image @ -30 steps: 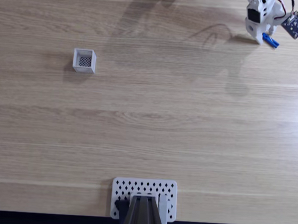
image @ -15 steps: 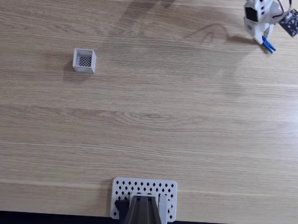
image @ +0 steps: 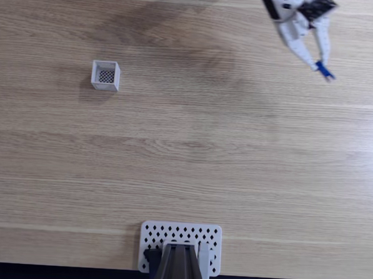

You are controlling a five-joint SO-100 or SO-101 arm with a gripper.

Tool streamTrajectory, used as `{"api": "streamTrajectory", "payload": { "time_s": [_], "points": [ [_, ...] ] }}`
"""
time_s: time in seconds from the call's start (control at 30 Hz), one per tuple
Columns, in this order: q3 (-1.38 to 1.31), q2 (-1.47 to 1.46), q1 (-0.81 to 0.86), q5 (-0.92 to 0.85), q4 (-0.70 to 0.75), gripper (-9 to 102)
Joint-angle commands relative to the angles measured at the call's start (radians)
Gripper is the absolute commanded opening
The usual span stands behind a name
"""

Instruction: Grasp a peg and put it in the crate.

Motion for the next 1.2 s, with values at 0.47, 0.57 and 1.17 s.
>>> {"api": "streamTrajectory", "payload": {
  "time_s": [0.47,0.57,1.17],
  "points": [
    [0.331,0.413,0.606,-0.005,-0.445,-1],
    [0.380,0.410,0.695,-0.003,-0.476,0],
    [0.456,0.206,1.006,-0.002,-0.660,0]
  ]
}}
